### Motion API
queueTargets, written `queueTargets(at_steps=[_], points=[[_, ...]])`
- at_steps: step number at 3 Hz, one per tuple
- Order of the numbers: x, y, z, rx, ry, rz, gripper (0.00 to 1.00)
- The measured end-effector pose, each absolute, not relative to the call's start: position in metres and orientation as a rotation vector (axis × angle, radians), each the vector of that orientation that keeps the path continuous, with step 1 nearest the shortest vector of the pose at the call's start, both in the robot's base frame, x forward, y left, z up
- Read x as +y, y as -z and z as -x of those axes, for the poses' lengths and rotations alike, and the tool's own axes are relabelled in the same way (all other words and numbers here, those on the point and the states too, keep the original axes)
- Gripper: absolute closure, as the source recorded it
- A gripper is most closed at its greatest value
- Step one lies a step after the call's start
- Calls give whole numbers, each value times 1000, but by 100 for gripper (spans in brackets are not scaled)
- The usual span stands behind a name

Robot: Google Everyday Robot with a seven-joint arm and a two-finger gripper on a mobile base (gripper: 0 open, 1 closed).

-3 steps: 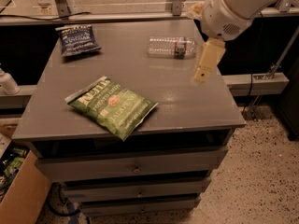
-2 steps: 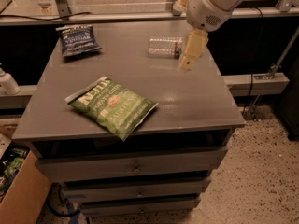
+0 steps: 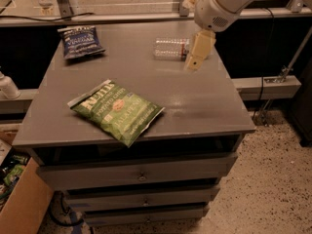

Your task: Pick water bottle

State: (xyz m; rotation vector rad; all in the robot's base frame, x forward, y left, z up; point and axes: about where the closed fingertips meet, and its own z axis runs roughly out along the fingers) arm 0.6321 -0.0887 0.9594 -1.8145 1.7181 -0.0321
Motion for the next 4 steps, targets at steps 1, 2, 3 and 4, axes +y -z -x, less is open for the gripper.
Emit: queueTargets(at_steps=[1,2,3,4], points=[[-88,-950,-666,1742,67,1768,0],[-86,-930,-709,1793,50,1731,0],[-83,-905,-745,1840,3,1697,0],[-80,-874,-780,1896,-51,1646,0]])
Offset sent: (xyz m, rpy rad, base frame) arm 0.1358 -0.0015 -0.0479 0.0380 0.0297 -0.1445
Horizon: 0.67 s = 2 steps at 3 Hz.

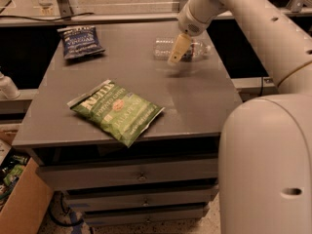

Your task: Pick water bottle

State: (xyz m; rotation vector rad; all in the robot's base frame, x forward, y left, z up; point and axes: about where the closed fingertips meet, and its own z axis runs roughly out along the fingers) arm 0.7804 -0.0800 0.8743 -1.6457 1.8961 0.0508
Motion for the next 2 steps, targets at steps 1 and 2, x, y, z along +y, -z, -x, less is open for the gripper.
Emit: queueTargets(at_steps=[1,2], points=[[-80,-849,-795,1948,-98,1619,16],[-82,-841,-797,1982,-146,1585,40]])
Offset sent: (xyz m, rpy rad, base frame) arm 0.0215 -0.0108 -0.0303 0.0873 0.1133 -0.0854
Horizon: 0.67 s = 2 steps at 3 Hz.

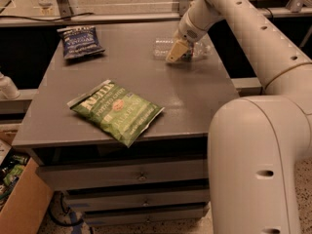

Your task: Pick water bottle

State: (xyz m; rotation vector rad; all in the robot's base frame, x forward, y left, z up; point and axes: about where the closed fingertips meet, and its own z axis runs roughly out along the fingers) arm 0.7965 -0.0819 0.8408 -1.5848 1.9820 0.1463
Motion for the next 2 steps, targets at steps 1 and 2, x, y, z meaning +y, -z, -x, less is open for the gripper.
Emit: queueTargets(at_steps=[1,2], points=[[-67,-849,-778,1965,-243,1592,63],[-27,-862,-743,1892,-363,1670,86]])
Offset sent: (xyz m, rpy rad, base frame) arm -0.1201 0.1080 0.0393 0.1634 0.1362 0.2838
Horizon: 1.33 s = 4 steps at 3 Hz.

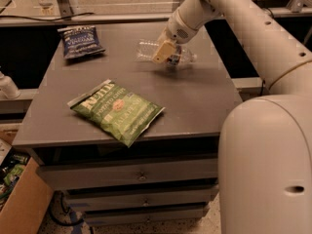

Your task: Pick water bottle

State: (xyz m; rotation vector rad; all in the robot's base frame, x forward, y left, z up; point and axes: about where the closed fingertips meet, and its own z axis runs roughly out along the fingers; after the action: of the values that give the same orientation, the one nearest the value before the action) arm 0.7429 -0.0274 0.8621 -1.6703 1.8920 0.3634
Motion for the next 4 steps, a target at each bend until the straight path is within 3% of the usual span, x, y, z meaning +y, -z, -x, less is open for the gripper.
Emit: queueTargets(at_steps=[1,2,4], points=[[34,-878,-688,1758,-488,1802,100],[86,-893,-638,1623,-573,1901,100],[99,-899,-627,1588,-530,1959,100]])
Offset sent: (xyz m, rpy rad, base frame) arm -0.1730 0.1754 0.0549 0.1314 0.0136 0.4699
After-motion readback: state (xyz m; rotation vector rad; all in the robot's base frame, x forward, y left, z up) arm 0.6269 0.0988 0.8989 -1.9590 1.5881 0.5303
